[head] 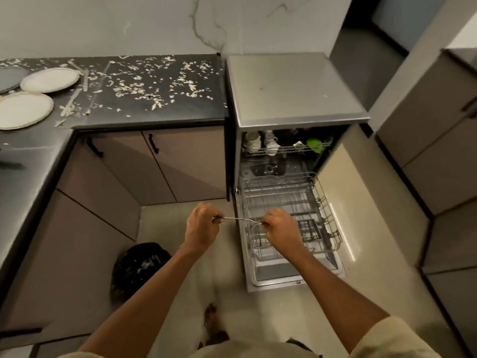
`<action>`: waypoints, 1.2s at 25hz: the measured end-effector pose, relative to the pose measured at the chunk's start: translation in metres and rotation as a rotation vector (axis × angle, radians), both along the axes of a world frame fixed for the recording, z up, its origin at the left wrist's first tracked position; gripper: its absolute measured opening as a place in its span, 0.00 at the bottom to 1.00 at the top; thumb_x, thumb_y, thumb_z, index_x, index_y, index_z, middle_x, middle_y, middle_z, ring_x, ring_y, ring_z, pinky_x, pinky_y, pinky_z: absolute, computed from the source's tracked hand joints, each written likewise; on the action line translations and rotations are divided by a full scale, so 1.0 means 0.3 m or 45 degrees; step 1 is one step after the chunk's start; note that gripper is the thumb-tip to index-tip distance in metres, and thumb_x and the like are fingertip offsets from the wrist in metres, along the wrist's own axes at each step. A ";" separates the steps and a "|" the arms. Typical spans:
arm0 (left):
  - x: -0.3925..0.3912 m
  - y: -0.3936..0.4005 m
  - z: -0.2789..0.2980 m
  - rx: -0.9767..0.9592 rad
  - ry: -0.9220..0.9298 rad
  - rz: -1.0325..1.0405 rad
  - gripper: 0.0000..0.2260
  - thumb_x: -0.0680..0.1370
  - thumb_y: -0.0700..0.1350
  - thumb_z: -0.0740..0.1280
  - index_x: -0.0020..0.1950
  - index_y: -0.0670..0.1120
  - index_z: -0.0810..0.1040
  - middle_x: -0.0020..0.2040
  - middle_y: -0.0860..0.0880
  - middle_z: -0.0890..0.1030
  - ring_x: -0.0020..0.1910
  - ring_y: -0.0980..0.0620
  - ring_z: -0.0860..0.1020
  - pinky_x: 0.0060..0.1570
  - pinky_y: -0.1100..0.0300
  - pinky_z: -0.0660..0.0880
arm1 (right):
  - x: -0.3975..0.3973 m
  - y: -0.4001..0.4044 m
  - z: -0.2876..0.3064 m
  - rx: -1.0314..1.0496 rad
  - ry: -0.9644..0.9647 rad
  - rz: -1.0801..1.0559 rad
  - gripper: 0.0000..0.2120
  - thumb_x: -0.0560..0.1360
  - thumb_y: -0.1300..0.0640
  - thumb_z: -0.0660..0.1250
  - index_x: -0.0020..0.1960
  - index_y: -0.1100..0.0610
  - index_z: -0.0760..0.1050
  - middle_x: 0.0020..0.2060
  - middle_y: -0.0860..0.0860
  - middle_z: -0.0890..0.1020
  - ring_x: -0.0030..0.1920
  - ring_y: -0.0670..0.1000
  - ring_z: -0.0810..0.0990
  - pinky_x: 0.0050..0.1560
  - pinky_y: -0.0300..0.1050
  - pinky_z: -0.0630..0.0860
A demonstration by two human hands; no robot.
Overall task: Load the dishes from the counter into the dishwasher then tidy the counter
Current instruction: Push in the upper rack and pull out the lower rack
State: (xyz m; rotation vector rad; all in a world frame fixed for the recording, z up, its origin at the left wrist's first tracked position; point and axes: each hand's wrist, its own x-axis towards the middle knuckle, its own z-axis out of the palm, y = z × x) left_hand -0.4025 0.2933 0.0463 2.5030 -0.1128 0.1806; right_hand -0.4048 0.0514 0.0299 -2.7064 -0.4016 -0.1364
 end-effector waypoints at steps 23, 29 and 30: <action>-0.153 -1.014 -0.266 0.086 0.283 -0.176 0.08 0.70 0.31 0.73 0.40 0.44 0.86 0.37 0.50 0.83 0.37 0.51 0.80 0.35 0.52 0.79 | -0.176 -1.000 -0.222 0.009 0.123 -0.055 0.16 0.60 0.78 0.73 0.39 0.61 0.85 0.35 0.52 0.82 0.40 0.54 0.79 0.32 0.48 0.78; 0.035 -1.141 -0.335 0.099 0.478 -0.096 0.08 0.76 0.37 0.69 0.46 0.48 0.86 0.45 0.54 0.82 0.44 0.56 0.77 0.44 0.60 0.74 | 0.053 -1.128 -0.324 -0.030 0.282 -0.054 0.16 0.59 0.76 0.74 0.42 0.60 0.86 0.39 0.53 0.84 0.44 0.56 0.81 0.37 0.49 0.81; 0.074 -1.158 -0.349 0.105 0.507 -0.107 0.08 0.76 0.37 0.69 0.47 0.47 0.86 0.46 0.53 0.82 0.44 0.56 0.77 0.44 0.60 0.73 | 0.099 -1.143 -0.347 -0.035 0.311 -0.063 0.16 0.60 0.76 0.74 0.43 0.60 0.86 0.40 0.54 0.84 0.45 0.57 0.81 0.38 0.49 0.82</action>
